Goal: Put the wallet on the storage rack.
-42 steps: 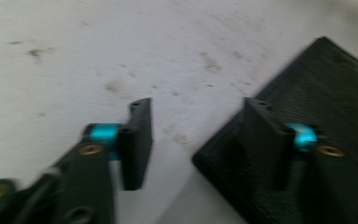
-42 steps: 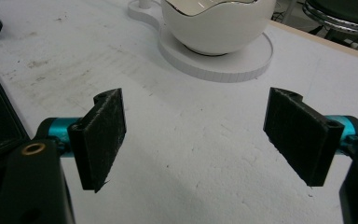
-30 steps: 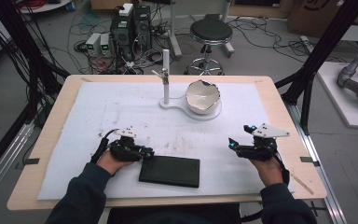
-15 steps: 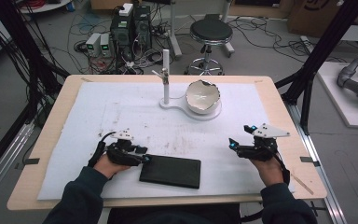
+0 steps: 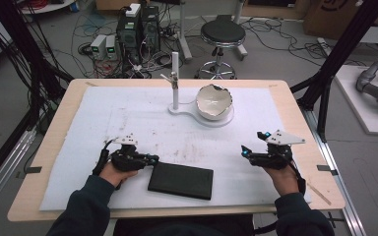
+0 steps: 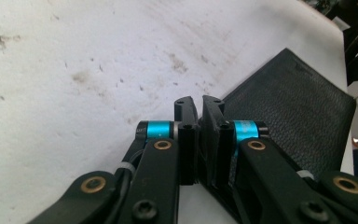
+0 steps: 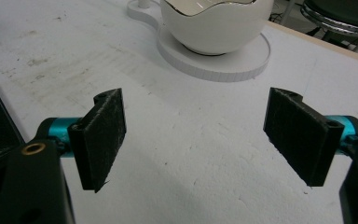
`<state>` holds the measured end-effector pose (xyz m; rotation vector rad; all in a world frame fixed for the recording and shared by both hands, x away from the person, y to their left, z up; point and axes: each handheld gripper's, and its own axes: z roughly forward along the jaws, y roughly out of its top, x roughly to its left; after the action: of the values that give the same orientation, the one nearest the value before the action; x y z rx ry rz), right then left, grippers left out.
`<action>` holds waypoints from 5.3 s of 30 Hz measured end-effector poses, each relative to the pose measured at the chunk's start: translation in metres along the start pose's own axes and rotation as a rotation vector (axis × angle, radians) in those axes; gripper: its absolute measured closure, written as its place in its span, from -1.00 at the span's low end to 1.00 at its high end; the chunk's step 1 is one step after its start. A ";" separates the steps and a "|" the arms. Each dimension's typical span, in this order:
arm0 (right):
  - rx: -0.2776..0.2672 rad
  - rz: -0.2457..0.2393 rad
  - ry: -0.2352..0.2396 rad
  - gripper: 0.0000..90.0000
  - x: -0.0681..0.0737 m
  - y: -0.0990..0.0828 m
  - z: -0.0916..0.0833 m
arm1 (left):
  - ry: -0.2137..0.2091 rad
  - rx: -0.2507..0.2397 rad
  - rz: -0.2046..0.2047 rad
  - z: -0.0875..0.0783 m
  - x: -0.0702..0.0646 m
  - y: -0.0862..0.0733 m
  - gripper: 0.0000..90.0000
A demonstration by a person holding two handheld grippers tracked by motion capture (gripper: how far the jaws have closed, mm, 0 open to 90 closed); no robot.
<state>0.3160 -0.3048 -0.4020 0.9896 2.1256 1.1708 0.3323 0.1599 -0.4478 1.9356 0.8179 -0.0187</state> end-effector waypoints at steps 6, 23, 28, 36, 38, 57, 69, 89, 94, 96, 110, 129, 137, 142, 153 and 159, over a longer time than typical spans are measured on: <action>0.000 0.006 -0.005 -0.53 -0.001 0.000 0.000 | 0.025 -0.046 0.030 0.012 -0.003 0.016 0.92; -0.011 0.025 -0.020 -0.53 -0.007 -0.001 -0.004 | 0.095 -0.095 0.027 0.063 0.001 0.081 0.94; -0.016 0.031 -0.032 -0.53 -0.009 -0.003 -0.009 | 0.155 -0.135 -0.003 0.068 0.007 0.091 0.94; -0.023 0.038 -0.044 -0.53 -0.013 -0.005 -0.010 | 0.316 -0.167 -0.023 0.062 0.021 0.097 0.94; -0.023 0.037 -0.042 -0.53 -0.013 -0.005 -0.010 | 0.327 -0.172 -0.024 0.062 0.023 0.097 0.94; -0.074 -0.117 0.052 -0.53 0.035 0.014 0.021 | 0.396 -0.275 0.138 -0.026 0.017 0.056 -0.40; 0.008 -0.263 0.200 -0.53 0.092 0.015 0.070 | 0.473 -0.339 0.103 -0.061 0.032 0.026 -0.52; 0.106 -0.412 0.213 0.68 0.124 0.012 0.090 | 0.471 -0.332 0.045 -0.062 0.042 0.022 -0.49; 0.098 -0.437 0.190 0.81 0.128 0.015 0.087 | 0.464 -0.340 0.055 -0.063 0.039 0.021 -0.47; 0.092 -0.412 0.194 0.82 0.126 0.017 0.085 | 0.467 -0.345 0.051 -0.064 0.039 0.020 -0.45; -0.014 -0.132 0.219 0.84 0.078 0.033 0.034 | 0.458 -0.375 0.034 -0.068 0.040 0.020 -0.39; -0.083 0.187 0.169 0.74 0.014 0.010 0.008 | 0.441 -0.373 0.031 -0.065 0.042 0.021 -0.30; -0.097 0.121 0.167 0.39 0.012 0.007 0.011 | 0.437 -0.377 0.039 -0.065 0.039 0.021 -0.30; -0.096 0.122 0.165 0.46 0.010 0.007 0.011 | 0.439 -0.376 0.030 -0.065 0.042 0.021 -0.30; -0.104 0.117 0.168 0.51 0.011 0.007 0.009 | 0.439 -0.374 0.034 -0.066 0.040 0.021 -0.30; -0.103 0.123 0.168 0.50 0.010 0.007 0.009 | 0.431 -0.379 0.045 -0.064 0.038 0.022 -0.24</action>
<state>0.3191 -0.2893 -0.4014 1.0186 2.1322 1.4550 0.3535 0.2251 -0.4116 1.6124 0.9766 0.5591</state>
